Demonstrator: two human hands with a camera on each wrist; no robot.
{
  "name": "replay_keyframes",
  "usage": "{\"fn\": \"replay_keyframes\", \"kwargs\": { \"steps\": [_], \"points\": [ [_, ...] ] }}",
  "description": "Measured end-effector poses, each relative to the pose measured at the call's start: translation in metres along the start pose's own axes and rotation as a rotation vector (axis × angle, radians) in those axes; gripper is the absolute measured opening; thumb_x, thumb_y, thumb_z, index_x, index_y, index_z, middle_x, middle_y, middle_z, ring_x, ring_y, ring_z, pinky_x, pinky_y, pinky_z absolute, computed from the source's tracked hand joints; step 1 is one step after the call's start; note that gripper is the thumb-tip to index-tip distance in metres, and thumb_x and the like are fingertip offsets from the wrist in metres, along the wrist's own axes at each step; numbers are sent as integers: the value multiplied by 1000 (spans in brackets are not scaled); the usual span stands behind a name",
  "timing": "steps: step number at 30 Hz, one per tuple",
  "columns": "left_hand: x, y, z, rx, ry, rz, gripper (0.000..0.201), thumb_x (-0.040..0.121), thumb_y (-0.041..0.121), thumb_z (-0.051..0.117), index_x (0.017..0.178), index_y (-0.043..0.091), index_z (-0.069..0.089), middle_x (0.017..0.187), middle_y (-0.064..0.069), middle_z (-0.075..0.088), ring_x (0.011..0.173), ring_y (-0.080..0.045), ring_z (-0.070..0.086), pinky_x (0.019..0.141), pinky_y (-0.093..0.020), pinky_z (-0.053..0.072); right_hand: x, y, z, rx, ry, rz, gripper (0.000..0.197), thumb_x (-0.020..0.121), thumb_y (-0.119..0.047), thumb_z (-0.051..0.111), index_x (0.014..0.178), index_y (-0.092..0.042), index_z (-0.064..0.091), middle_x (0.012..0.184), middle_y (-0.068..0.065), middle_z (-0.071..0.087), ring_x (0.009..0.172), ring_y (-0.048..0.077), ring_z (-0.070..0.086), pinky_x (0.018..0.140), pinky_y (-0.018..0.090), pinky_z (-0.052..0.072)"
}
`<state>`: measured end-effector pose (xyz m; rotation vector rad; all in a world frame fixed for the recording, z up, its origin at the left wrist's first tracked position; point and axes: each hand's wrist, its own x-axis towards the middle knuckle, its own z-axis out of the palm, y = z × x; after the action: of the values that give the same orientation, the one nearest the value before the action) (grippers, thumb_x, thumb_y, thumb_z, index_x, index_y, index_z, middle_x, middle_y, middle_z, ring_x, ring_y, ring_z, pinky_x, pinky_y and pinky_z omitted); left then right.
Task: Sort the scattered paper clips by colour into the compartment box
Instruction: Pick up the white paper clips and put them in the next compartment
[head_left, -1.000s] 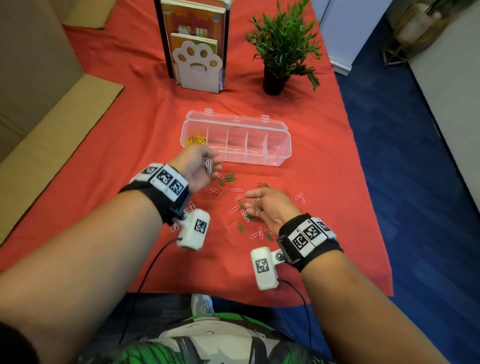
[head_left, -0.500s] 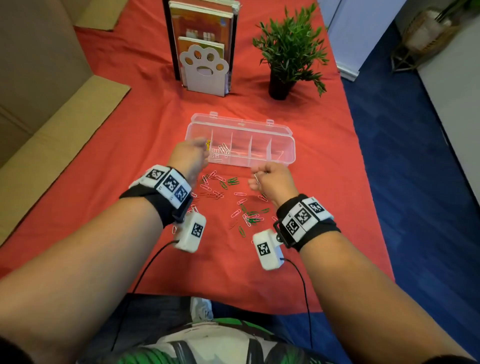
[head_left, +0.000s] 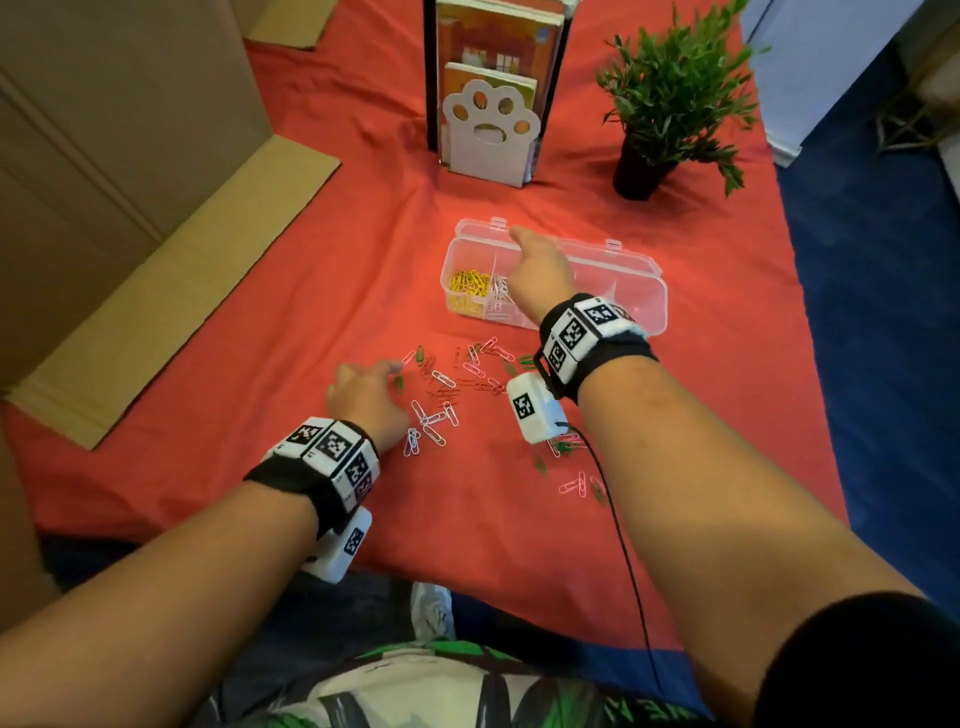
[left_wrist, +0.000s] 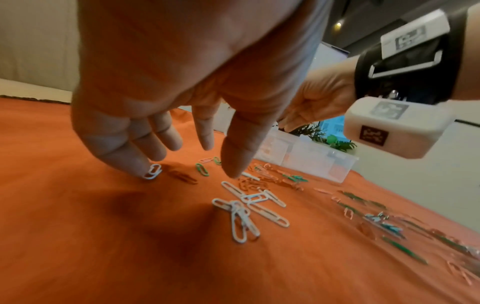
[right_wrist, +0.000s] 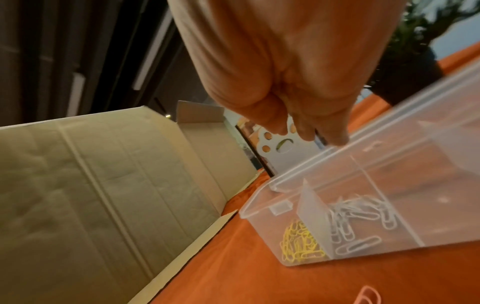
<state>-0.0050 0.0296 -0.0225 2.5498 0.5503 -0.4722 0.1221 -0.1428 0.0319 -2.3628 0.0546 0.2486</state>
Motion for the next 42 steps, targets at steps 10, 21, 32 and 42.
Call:
{"fn": "replay_keyframes", "kwargs": {
  "steps": [10, 21, 32, 42],
  "points": [
    [1, -5, 15, -14, -70, 168, 95, 55, 24, 87, 138, 18, 42, 126, -12, 38, 115, -25, 48, 104, -24, 33, -76, 36, 72, -436, -418, -390, 60, 81, 2, 48, 139, -14, 42, 149, 10, 36, 138, 28, 31, 113, 37, 23],
    [-19, 24, 47, -121, -148, 344, 66, 62, 18, 82, 124, 15, 57, 113, -11, 52, 92, -26, 61, 94, -30, 46, -110, 112, 46, -320, -318, -242, 62, 75, 5, 51, 135, -12, 48, 152, 3, 34, 143, 23, 26, 117, 41, 22],
    [-5, 22, 35, -163, 2, 271, 20, 84, 11, 60, 98, 18, 71, 99, -7, 72, 96, -24, 64, 82, -23, 44, -113, 122, 38, -319, 43, -127, 19, 86, -11, 51, 97, -8, 67, 93, 16, 59, 96, 35, 52, 85, 39, 45],
    [-11, 31, 50, 59, -91, 407, 21, 78, 22, 67, 98, 15, 69, 94, -8, 70, 94, -27, 63, 83, -32, 50, -115, 105, 46, -542, -99, -130, 25, 79, 1, 44, 103, -6, 51, 106, 15, 51, 100, 35, 47, 84, 44, 44]
  ]
}}
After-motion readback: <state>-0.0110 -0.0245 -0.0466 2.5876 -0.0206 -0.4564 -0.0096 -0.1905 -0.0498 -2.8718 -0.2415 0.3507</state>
